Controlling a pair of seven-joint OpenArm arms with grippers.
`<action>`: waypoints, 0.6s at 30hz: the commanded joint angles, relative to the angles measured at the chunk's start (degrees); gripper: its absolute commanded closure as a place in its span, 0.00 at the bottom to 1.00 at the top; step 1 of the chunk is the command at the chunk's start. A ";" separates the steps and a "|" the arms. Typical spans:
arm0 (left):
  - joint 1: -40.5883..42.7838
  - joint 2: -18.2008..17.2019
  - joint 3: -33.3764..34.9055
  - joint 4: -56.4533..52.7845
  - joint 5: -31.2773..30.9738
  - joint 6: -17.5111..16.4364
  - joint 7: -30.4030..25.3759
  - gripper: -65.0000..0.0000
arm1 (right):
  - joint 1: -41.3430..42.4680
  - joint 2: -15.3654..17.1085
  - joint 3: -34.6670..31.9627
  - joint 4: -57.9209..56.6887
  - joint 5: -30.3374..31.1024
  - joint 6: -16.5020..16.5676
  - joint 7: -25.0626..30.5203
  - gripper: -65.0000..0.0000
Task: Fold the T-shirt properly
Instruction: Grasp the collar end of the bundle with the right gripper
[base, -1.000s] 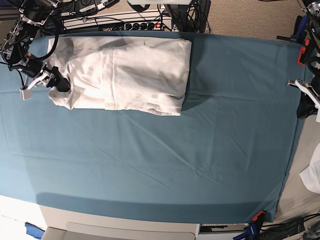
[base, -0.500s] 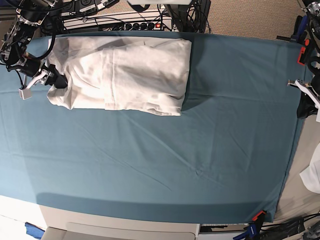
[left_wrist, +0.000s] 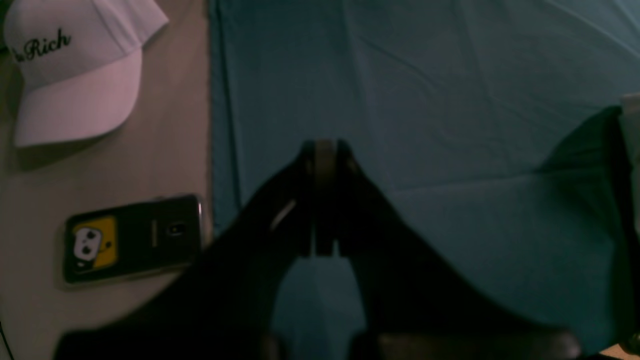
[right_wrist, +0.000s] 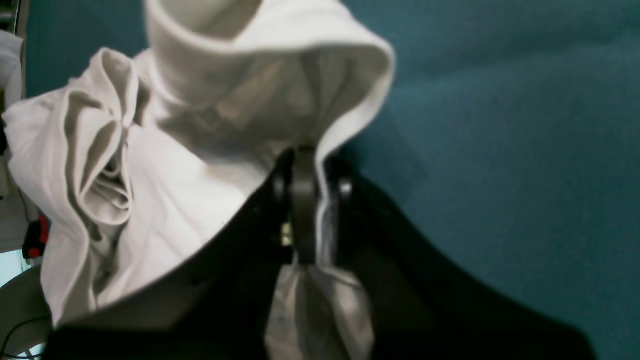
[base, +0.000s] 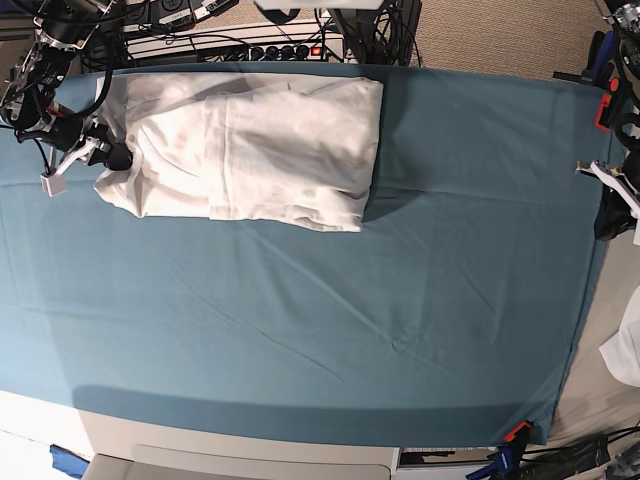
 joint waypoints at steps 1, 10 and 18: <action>-0.42 -1.27 -0.50 0.92 -0.46 -0.02 -1.31 1.00 | 0.02 1.03 0.13 0.48 1.57 0.22 -0.71 1.00; -0.39 -1.75 -0.52 0.92 4.90 3.10 -1.40 1.00 | -0.17 1.01 0.13 0.50 12.74 0.24 -0.71 1.00; 3.54 -1.03 -1.79 0.92 0.90 3.39 0.04 1.00 | -4.90 0.90 0.13 10.73 19.56 2.23 -0.71 1.00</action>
